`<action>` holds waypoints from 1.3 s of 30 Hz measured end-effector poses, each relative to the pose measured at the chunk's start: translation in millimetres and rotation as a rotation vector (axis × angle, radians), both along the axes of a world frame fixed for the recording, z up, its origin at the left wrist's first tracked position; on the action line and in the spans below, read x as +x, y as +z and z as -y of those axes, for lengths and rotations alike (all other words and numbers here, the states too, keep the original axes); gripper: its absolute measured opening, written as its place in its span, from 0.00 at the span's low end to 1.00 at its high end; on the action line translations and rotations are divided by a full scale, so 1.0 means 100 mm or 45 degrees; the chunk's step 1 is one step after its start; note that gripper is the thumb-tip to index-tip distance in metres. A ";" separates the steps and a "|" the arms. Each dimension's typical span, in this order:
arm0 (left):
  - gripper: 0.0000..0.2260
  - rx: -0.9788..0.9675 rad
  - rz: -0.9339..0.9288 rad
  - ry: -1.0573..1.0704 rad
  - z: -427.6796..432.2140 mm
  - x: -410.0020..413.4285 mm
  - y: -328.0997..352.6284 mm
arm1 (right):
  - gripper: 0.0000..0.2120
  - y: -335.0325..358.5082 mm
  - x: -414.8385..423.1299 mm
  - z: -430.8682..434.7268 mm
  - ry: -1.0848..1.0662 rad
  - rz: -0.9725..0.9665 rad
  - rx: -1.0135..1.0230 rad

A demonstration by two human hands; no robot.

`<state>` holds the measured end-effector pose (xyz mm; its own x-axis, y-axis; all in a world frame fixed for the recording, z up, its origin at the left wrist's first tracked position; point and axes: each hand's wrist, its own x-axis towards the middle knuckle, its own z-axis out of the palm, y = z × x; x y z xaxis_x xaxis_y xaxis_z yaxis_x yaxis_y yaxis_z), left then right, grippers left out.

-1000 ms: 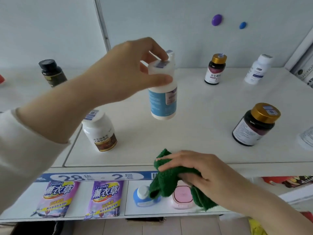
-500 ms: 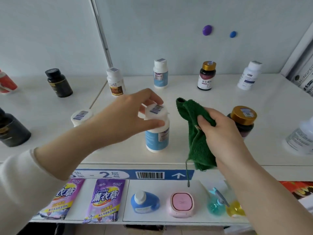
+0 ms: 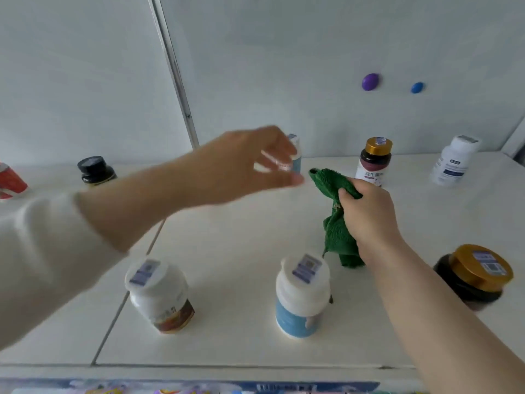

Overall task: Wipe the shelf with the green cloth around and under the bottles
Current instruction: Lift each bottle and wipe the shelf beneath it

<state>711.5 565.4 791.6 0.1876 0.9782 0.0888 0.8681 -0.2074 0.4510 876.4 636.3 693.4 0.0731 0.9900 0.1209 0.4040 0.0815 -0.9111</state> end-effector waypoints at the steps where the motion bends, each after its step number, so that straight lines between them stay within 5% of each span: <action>1: 0.20 0.079 -0.059 0.023 -0.23 -0.06 0.02 | 0.16 -0.01 -0.03 -0.09 -0.019 0.063 0.028; 7: 0.25 0.013 -0.396 -0.049 -1.35 -0.19 -0.25 | 0.19 -0.19 -0.20 -0.60 -0.098 0.663 0.157; 11: 0.18 -0.059 -0.342 -0.064 -1.64 -0.27 -0.34 | 0.21 -0.35 -0.32 -0.85 0.025 0.960 0.142; 16: 0.17 0.071 -0.223 0.022 -1.66 -0.48 0.02 | 0.20 -0.38 -0.46 -1.27 0.116 0.925 0.185; 25: 0.16 0.160 -0.092 0.095 -1.55 -0.62 0.28 | 0.20 -0.37 -0.77 -0.42 1.142 0.730 0.359; 27: 0.16 0.155 -0.109 0.064 -1.56 -0.60 0.25 | 0.20 -0.36 -0.72 -0.56 1.065 0.729 0.329; 33: 0.16 0.159 -0.171 0.037 -1.57 -0.57 0.14 | 0.19 -0.46 -0.53 -1.50 0.205 0.995 0.205; 35: 0.17 0.160 -0.191 0.034 -1.57 -0.56 0.10 | 0.19 -0.45 -0.64 -1.49 0.260 1.021 0.224; 39: 0.17 0.137 -0.198 0.033 -1.57 -0.50 0.03 | 0.19 -0.33 -0.79 -0.82 0.810 0.854 0.273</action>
<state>661.7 722.7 794.1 0.1823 0.9693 0.1650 0.9312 -0.2241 0.2876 797.9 718.7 660.0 -0.6231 0.7719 0.1257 0.6600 0.6052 -0.4451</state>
